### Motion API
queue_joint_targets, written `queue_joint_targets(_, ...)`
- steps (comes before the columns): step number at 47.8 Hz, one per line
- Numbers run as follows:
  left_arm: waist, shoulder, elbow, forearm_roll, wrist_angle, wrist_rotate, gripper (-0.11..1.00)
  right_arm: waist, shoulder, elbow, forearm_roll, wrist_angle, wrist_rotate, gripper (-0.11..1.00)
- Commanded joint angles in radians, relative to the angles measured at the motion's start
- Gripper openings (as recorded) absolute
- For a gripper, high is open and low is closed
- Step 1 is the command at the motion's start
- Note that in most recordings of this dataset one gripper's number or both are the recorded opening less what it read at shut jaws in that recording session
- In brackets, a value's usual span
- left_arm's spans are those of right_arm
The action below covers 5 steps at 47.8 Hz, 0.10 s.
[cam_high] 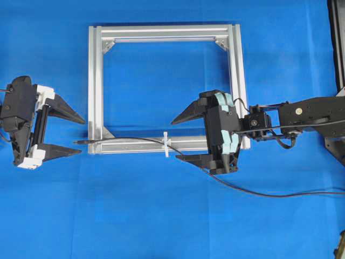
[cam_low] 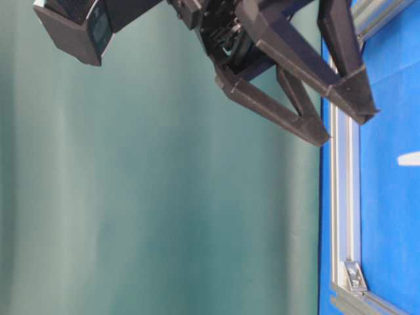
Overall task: Insert the wire through the string loop located in the center.
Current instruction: 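Open the left gripper to release the connector and back both grippers away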
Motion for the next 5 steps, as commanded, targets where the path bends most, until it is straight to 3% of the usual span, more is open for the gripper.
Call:
queue_joint_targets(1,0.003,-0.005,-0.017,0.003,-0.003,0.002,0.84,0.000,-0.023,-0.012,0.000,-0.005,0.000,0.88)
queue_joint_targets(5,0.003,-0.005,-0.018,0.003,-0.005,0.002,0.84,-0.002,-0.023,-0.012,0.000,-0.003,0.000,0.88)
